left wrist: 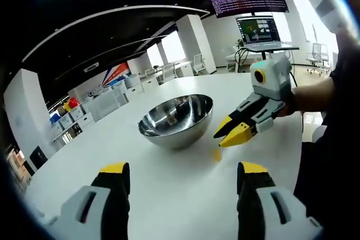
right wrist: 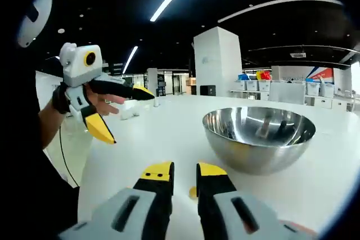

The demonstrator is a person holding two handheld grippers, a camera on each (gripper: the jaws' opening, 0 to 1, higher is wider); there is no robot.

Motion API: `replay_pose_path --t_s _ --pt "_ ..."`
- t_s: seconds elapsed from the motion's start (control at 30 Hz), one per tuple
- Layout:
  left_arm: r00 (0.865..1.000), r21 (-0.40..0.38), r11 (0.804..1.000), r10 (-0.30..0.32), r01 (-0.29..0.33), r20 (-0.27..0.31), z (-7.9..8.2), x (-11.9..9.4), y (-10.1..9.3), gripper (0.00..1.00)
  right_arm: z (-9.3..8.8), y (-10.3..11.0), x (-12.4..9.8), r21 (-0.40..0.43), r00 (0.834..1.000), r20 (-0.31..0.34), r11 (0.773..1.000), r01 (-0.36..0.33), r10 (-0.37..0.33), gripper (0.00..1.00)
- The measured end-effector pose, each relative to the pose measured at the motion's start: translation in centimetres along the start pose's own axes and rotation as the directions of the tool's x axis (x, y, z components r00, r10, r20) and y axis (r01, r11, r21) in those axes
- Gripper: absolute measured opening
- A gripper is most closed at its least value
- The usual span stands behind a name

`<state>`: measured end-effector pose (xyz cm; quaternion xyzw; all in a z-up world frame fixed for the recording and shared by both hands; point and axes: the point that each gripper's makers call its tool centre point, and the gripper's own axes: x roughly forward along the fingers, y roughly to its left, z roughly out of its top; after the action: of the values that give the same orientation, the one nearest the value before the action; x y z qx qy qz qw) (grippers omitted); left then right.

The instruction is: Pick up the QQ candy scattered on the table and place it into the stainless steel bowl on the table

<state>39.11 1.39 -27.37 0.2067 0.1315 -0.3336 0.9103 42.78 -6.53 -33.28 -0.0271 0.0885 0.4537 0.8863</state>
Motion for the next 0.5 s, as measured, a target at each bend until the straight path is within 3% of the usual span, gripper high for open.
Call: replay_pose_path --t_s 0.1,0.27,0.5 --pt "1.0 -0.026 1.0 -0.013 0.013 0.016 0.2 0.0 -0.2 0.77 -1.0 -0.8 0.5 0.001 0.999 -0.019 1.0 0.028 -0.028 0.14" --pt "1.0 -0.012 1.0 -0.014 0.013 -0.007 -0.4 0.1 -0.3 0.77 -2.3 -1.9 1.1 0.008 0.996 -0.06 0.997 0.071 -0.07 0.13" --pt "1.0 -0.02 1.0 -0.01 0.01 0.0 -0.4 0.2 -0.1 0.77 -3.1 -1.9 1.3 0.011 0.993 -0.091 0.997 0.074 -0.073 0.12"
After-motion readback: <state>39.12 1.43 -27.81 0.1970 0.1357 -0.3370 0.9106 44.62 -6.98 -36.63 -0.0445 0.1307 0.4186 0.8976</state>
